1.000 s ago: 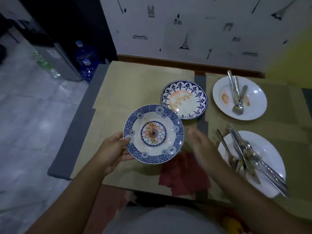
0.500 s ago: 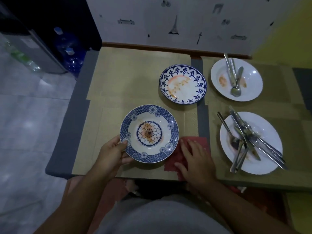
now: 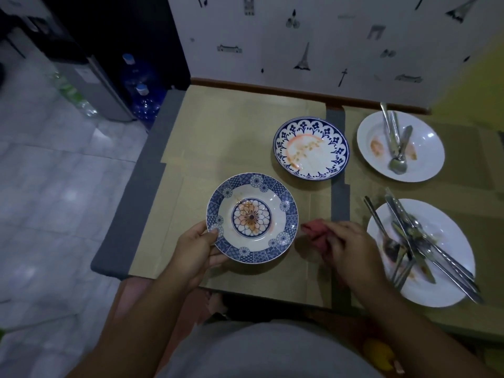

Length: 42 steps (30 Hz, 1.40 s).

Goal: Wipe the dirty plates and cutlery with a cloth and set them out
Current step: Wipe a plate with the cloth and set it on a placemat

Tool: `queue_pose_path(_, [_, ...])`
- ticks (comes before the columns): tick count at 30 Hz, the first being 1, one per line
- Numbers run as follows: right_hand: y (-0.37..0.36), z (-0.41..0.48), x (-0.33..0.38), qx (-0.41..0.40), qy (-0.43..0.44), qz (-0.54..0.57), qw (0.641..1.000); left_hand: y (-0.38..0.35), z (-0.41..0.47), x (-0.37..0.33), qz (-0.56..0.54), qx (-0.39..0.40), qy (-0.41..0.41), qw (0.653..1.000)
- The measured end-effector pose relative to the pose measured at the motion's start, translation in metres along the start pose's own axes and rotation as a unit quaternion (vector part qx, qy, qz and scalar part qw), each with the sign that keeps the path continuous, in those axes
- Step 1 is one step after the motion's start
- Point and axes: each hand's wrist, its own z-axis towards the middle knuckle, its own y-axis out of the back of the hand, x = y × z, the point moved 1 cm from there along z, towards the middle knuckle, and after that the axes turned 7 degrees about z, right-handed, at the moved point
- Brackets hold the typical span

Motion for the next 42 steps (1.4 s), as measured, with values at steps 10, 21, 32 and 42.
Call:
queue_pose_path(10, [-0.041,0.032,0.085,0.147,0.165,-0.097,0.97,-0.02,-0.01,-0.007,0.011,0.029,-0.027,0.999])
queue_pose_path(21, [-0.052,0.032,0.069,0.42,0.233,-0.221,0.849,-0.023,-0.017,-0.007,0.026,0.04,-0.024,0.999])
queue_pose_path(32, [-0.061,0.051,0.071,0.192,0.249,-0.176,0.933,-0.027,-0.018,-0.012,0.052,0.033,-0.033,0.998])
queue_pose_path(42, [-0.038,0.037,0.055,0.403,0.207,-0.216,0.865,-0.024,-0.023,-0.005,0.06,0.046,-0.036,0.996])
